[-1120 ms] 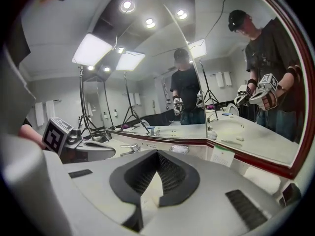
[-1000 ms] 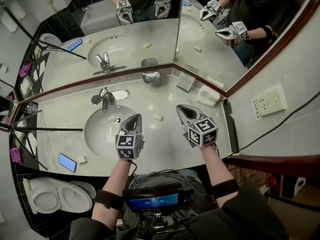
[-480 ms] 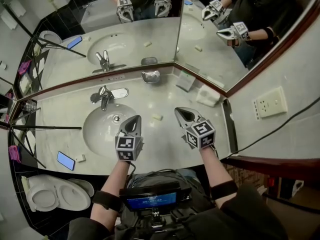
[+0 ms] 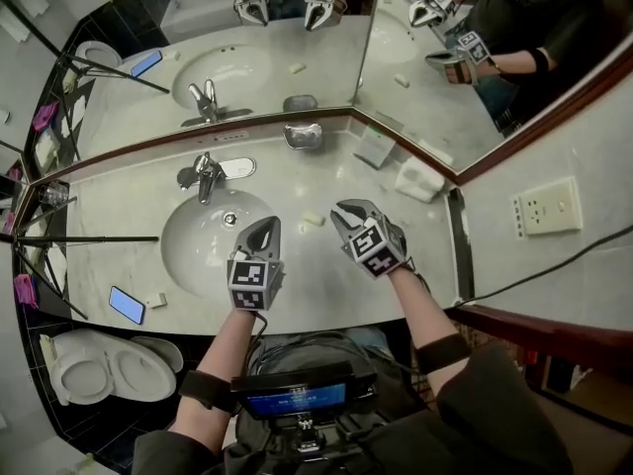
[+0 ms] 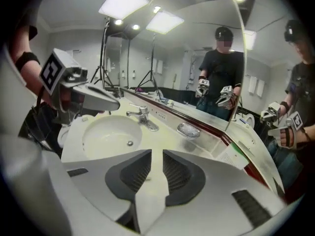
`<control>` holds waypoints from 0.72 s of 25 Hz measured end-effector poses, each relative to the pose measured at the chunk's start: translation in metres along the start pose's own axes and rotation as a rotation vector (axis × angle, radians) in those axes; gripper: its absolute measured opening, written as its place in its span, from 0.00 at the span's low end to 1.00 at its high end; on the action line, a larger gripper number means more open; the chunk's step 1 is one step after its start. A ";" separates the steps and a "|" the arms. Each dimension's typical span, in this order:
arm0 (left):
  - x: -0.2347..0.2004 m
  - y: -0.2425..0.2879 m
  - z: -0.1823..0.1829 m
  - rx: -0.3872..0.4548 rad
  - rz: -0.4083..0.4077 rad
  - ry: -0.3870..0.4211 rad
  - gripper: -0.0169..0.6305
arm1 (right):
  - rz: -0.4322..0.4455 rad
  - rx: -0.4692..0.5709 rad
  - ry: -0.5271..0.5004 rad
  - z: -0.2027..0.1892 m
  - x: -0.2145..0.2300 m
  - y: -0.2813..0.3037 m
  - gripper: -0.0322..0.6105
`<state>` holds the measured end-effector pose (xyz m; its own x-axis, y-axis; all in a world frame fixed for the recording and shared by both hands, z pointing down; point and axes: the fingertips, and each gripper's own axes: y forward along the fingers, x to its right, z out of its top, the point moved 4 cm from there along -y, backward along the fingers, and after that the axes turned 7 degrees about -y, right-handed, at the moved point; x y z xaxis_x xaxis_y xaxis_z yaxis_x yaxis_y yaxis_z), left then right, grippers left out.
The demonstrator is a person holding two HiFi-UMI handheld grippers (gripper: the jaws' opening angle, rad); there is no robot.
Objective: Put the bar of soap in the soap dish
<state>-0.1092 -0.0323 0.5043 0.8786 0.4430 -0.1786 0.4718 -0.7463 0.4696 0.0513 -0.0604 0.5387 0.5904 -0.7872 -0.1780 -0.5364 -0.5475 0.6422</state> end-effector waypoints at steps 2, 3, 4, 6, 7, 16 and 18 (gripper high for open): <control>-0.002 0.001 -0.002 -0.003 0.002 -0.007 0.03 | 0.062 -0.081 -0.087 -0.011 -0.010 0.022 0.28; -0.002 0.001 -0.004 -0.004 0.004 -0.010 0.03 | 0.091 -0.120 -0.127 -0.016 -0.014 0.033 0.30; -0.003 0.002 -0.006 -0.006 0.006 -0.014 0.03 | 0.118 -0.155 -0.163 -0.020 -0.018 0.042 0.32; -0.005 0.003 -0.009 -0.009 0.010 -0.021 0.03 | 0.166 -0.217 -0.219 -0.028 -0.023 0.061 0.37; -0.007 0.003 -0.010 -0.011 0.013 -0.025 0.03 | 0.186 -0.245 -0.240 -0.031 -0.025 0.070 0.39; -0.023 0.001 -0.020 -0.014 0.037 -0.063 0.03 | 0.331 -0.436 -0.303 -0.068 -0.043 0.133 0.42; -0.027 0.000 -0.024 -0.018 0.043 -0.069 0.03 | 0.343 -0.457 -0.311 -0.073 -0.046 0.143 0.42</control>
<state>-0.1351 -0.0323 0.5294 0.9015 0.3746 -0.2169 0.4323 -0.7546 0.4936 -0.0085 -0.0812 0.6933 0.1927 -0.9788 -0.0699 -0.3127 -0.1288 0.9411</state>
